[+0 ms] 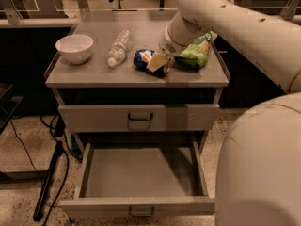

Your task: Pick pepsi can from middle drawer and place on counter

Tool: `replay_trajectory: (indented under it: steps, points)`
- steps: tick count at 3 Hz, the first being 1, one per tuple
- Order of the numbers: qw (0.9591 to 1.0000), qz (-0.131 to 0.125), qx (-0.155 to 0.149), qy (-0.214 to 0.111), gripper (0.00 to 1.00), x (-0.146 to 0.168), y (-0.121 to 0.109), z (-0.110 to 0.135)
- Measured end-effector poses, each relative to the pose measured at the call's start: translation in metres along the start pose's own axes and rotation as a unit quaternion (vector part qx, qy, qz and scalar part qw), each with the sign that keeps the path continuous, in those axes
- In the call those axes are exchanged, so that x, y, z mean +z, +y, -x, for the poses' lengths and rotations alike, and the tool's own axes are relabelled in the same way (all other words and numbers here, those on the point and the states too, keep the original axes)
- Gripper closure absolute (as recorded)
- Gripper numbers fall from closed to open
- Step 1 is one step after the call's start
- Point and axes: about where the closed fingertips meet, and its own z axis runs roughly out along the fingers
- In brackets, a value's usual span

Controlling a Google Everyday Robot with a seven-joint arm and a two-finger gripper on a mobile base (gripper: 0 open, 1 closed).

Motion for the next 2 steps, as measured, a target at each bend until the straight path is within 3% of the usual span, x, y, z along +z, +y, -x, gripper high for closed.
replay_trajectory:
  steps: [2]
  points:
    - [1.0000,0.000,0.000,0.000,0.27,0.0001,0.0000,0.0000]
